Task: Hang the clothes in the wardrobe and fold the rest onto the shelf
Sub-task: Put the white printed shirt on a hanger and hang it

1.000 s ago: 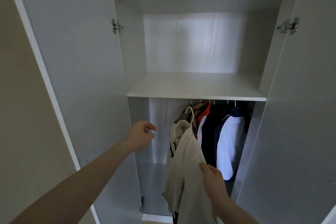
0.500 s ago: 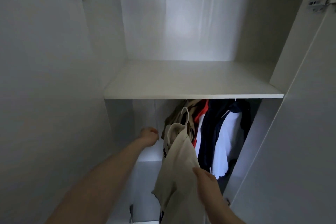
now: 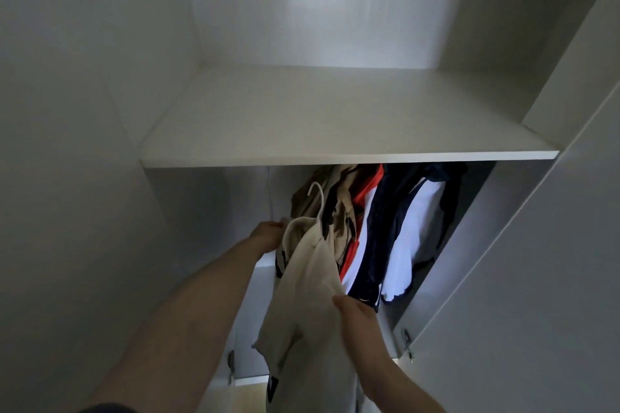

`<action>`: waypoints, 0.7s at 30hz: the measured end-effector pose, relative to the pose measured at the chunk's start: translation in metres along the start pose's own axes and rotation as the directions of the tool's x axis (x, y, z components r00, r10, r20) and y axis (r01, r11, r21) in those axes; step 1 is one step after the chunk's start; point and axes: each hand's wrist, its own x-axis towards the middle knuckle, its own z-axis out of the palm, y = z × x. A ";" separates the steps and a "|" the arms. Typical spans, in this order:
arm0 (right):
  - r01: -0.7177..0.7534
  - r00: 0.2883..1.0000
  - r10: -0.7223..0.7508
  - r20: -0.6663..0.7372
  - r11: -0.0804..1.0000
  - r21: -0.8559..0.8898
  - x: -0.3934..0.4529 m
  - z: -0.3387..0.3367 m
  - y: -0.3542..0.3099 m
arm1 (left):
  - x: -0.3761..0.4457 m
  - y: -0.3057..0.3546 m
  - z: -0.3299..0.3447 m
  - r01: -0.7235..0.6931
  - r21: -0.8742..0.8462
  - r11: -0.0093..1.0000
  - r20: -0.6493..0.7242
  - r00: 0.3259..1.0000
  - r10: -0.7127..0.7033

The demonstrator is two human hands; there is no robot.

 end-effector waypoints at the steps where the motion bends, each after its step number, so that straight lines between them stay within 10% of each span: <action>1: -0.001 1.000 0.001 0.005 1.000 0.000 0.004 0.002 -0.002 | 0.006 -0.002 0.000 0.012 0.000 1.000 -0.001 1.000 -0.012; 21: 0.127 0.992 -0.127 -0.001 0.989 0.080 0.088 0.075 -0.086 | -0.010 -0.059 -0.051 -0.192 0.092 0.977 -0.402 0.891 0.213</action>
